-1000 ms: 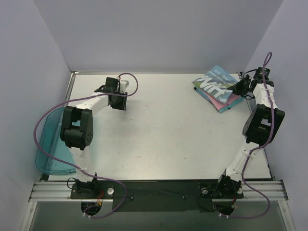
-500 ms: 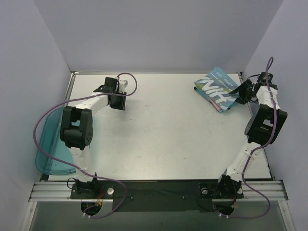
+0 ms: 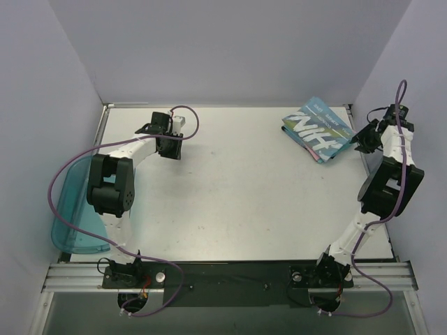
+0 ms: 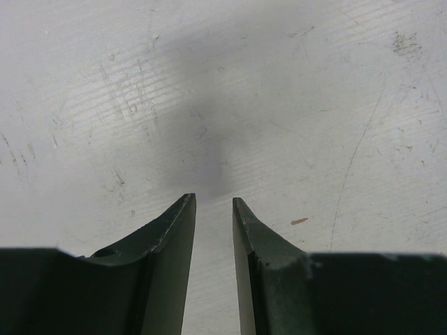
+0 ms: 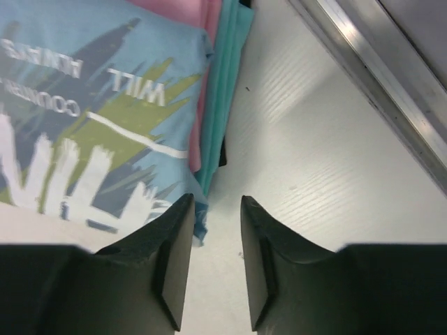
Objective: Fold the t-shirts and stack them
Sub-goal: Put the neatly folded tshirt into the corner of the board with the right arm
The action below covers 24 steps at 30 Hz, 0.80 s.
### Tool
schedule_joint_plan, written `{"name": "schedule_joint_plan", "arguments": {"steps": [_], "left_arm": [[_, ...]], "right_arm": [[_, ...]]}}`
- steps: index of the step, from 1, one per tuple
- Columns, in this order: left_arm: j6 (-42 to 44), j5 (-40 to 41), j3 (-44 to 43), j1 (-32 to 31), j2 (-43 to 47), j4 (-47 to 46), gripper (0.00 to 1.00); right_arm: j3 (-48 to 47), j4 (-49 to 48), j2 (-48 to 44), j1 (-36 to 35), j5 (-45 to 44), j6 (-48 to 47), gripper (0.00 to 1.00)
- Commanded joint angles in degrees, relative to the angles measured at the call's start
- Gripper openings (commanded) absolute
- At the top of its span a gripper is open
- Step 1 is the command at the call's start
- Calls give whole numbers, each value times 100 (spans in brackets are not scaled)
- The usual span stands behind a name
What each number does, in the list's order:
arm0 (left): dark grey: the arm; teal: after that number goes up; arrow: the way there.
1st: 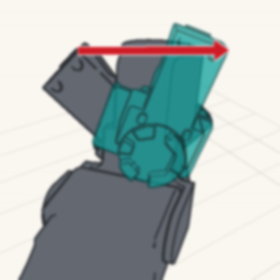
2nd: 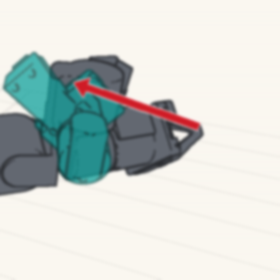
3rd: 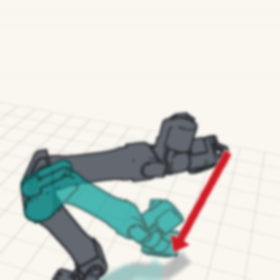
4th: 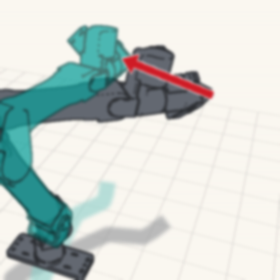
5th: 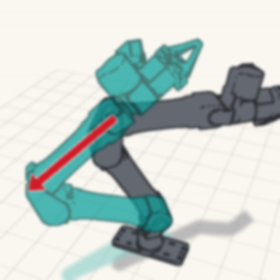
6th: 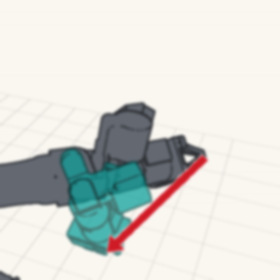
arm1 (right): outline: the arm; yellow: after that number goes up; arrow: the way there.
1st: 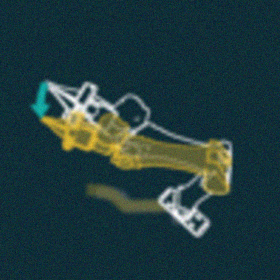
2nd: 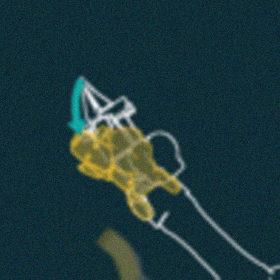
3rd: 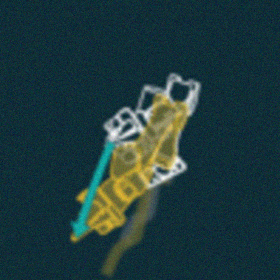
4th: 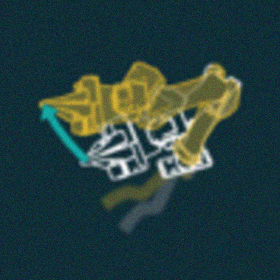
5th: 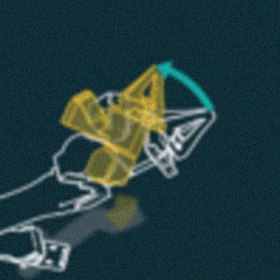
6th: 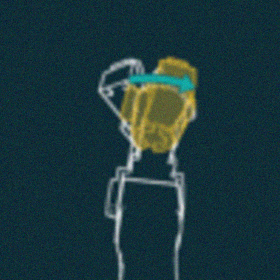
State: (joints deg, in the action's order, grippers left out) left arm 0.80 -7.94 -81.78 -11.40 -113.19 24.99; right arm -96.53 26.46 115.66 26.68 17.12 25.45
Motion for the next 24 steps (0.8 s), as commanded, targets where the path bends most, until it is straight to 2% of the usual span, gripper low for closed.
{"name": "schedule_joint_plan", "arguments": {"steps": [1,3,5,8,13,18,24], "left_arm": [[131,30,-102,50,69,-170,38],[149,47,-102,59,77,-162,38],[184,65,-102,68,86,-170,38],[219,117,-102,94,104,-161,38],[324,179,-110,138,95,-126,38],[395,258,-189,164,51,-74,38],[465,329,-268,164,42,-30,38]], "right_arm": [[-50,-395,-632,-145,-8,-401,18],[-67,-720,-501,-189,273,-269,7],[-260,-818,-204,-189,589,-59,0],[-471,-835,228,-207,889,328,0],[-1069,-660,1053,-163,555,689,0],[-2279,-458,1827,-198,353,628,0],[-2907,-220,2023,-189,-305,540,0]]}}
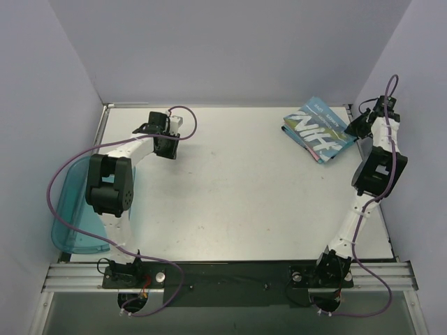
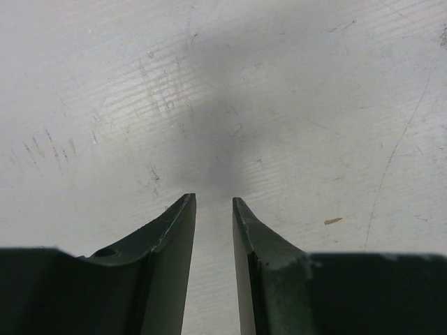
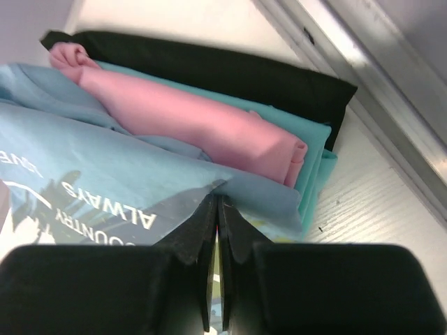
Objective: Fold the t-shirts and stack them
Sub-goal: Put the neatly folded tshirt into the corner of the board with the right arm
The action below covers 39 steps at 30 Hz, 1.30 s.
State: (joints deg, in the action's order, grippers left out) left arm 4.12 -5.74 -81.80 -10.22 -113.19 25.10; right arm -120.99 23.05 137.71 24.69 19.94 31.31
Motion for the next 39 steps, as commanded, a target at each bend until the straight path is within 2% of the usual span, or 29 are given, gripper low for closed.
{"name": "schedule_joint_plan", "arguments": {"steps": [1,5,8,13,16,18,21,25,30,34,36,39], "left_arm": [[159,125,-275,46,60,-41,38],[159,108,-328,46,16,-14,38],[159,73,-345,37,51,-5,38],[159,38,-310,46,139,-14,38],[159,2,-284,37,200,-14,38],[168,-33,-266,38,262,-14,38],[186,-94,-284,38,341,21,38],[221,-147,-249,29,490,47,38],[300,-156,-161,29,701,47,38],[432,-191,-170,29,894,152,38],[502,-287,-152,37,1017,240,38],[677,-637,-3,20,1350,337,39]], "right_arm": [[-461,138,-200,10,-658,-98,0],[-304,288,-481,-25,-650,-353,0],[180,279,-1199,-157,-956,-721,0],[1910,-98,-2676,-737,-1054,-1399,0],[3094,-388,-3057,-930,-896,-1207,0],[3527,-556,-3110,-939,-791,-988,0],[3644,-565,-2725,-939,-703,-907,0],[3302,-267,-2206,-931,-676,-925,0],[3003,-82,-2187,-913,-501,-1074,0],[2984,42,-2782,-896,-413,-1145,0],[3247,-28,-3221,-860,-386,-1057,0],[4184,-239,-3917,-808,-535,-951,0]]}}
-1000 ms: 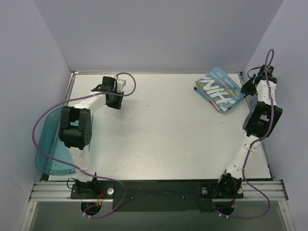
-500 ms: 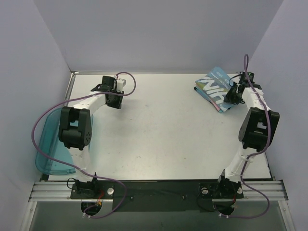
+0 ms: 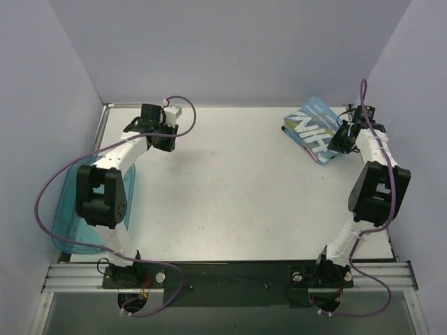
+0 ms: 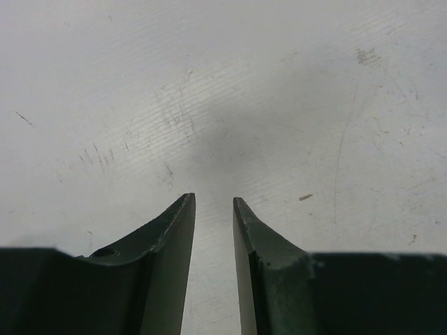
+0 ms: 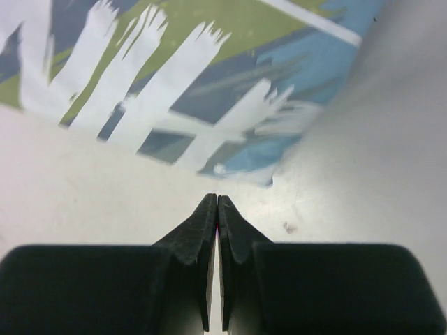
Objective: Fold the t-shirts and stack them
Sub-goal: Put the neatly folded tshirt into the corner of the board with the right arm
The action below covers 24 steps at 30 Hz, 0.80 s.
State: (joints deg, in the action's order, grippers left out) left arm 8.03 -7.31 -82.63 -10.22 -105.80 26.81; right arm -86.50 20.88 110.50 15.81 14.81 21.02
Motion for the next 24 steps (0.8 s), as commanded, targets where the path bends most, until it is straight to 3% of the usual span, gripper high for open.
{"name": "schedule_joint_plan", "arguments": {"steps": [1,2,3,4,5,8,14,21,24], "left_arm": [[382,-560,202,20,691,202,39],[409,-709,273,20,884,228,40],[462,-762,456,20,981,237,41],[488,-859,563,20,1208,150,43],[497,-860,842,20,1437,71,45],[401,-816,1546,20,1886,-516,52],[-504,256,3049,-42,2379,-1659,54],[-619,896,3956,-50,2714,-2584,54],[-514,1021,4402,-15,2801,-3074,55]], "right_arm": [[1027,-180,-1606,88,-100,96,0],[1500,-268,-1863,80,-127,104,4],[1844,-530,-2274,80,-119,87,18],[2465,-715,-2557,62,-119,96,26],[2741,-1013,-3029,54,-58,87,45],[4109,-1621,-3911,27,-162,78,64],[6266,-3552,-5958,-87,-381,87,72],[7681,-4320,-6549,-140,-1024,-220,72],[8156,-5099,-6795,-245,-1120,-300,74]]}}
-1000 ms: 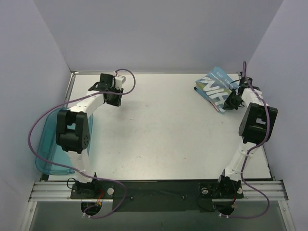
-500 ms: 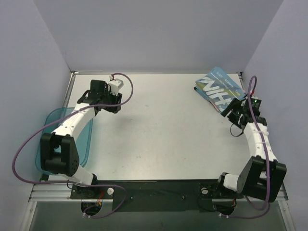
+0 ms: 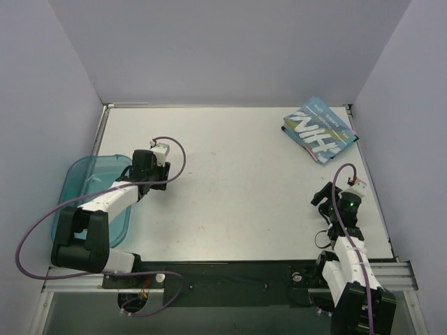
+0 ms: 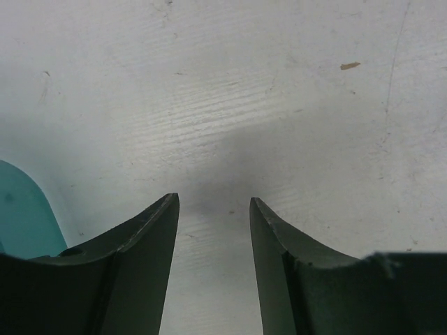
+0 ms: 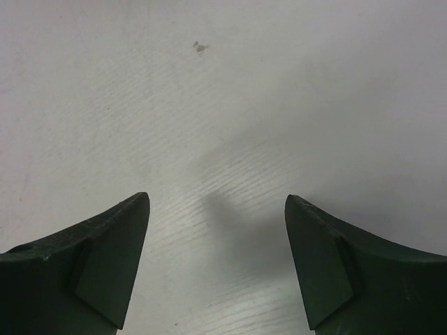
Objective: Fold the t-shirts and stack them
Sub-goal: Put the neatly folded tshirt into the corner of the board with the right arm
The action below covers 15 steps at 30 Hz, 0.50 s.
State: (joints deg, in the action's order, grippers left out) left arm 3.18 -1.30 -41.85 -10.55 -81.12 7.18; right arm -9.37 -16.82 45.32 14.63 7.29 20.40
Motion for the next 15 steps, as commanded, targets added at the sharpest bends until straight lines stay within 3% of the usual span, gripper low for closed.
{"name": "schedule_joint_plan", "arguments": {"steps": [1,7,15], "left_arm": [[-11,455,413,35,386,-1183,56],[-107,666,1143,114,527,-2044,59],[-186,701,1266,123,501,-2177,59]], "right_arm": [[549,-1368,-339,-145,-412,-204,75],[717,-1482,-638,-154,-641,-283,76],[787,-1465,-814,-154,-667,-265,76]]}}
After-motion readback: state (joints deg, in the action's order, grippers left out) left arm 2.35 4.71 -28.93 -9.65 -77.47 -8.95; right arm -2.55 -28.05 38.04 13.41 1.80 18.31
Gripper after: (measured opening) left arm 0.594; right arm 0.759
